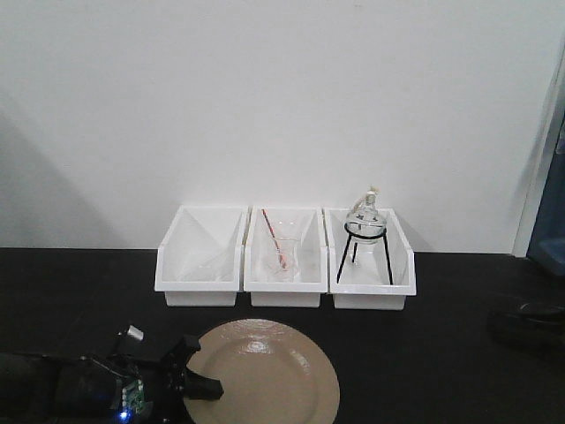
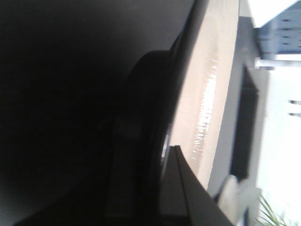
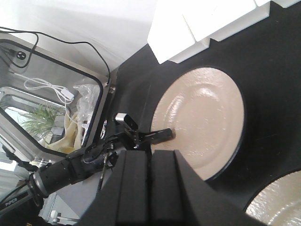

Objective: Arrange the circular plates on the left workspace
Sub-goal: 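Carry the plate to the counter center in front of the bins, set it down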

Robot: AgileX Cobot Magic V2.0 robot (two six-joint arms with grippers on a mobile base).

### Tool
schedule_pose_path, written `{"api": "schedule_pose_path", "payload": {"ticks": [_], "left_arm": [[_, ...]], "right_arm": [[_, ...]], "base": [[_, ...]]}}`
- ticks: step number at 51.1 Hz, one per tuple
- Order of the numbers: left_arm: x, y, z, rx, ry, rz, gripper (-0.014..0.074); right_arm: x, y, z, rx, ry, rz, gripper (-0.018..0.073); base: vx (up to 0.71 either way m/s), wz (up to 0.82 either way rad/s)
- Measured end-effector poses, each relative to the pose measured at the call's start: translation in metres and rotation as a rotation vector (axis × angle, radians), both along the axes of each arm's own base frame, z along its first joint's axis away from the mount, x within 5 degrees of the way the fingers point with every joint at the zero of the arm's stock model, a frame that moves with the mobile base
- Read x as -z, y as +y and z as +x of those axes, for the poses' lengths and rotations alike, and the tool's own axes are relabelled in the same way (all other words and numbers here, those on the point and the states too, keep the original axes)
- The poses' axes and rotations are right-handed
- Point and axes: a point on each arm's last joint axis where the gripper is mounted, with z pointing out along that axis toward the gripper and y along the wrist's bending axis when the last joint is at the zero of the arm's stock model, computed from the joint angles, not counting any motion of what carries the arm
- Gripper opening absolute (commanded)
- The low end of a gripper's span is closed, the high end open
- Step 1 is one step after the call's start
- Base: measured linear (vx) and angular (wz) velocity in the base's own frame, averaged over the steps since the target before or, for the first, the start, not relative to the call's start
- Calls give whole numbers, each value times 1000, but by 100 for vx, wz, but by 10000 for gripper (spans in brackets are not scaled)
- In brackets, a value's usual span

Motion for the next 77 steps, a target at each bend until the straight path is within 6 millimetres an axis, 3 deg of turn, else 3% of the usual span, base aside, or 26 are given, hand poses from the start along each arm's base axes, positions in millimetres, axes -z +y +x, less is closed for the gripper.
{"api": "schedule_pose_path", "payload": {"ticks": [10, 27, 33, 38, 50, 65, 71, 77], "left_arm": [[5, -4, 2, -10, 4, 9, 80], [3, -6, 1, 66, -95, 29, 479], [3, -6, 0, 84, -102, 39, 576], [4, -6, -2, 116, -108, 62, 602], [7, 7, -7, 233, -114, 101, 575], [1, 47, -12, 318, -95, 89, 486], [-13, 64, -17, 339, -106, 125, 325], [-36, 81, -23, 348, -127, 170, 8]], "right_arm": [[0, 0, 0, -4, -11, -10, -2], [0, 0, 0, -5, -14, -12, -2], [0, 0, 0, -5, -14, -12, -2], [0, 0, 0, -5, -14, -12, -2], [0, 0, 0, -6, -15, -13, -2], [0, 0, 0, -10, -28, -24, -2], [0, 0, 0, -17, -43, -38, -2], [0, 0, 0, -20, -49, -46, -2]], "base": [[0, 0], [0, 0], [0, 0], [0, 0], [0, 0], [0, 0], [0, 0], [0, 0]]}}
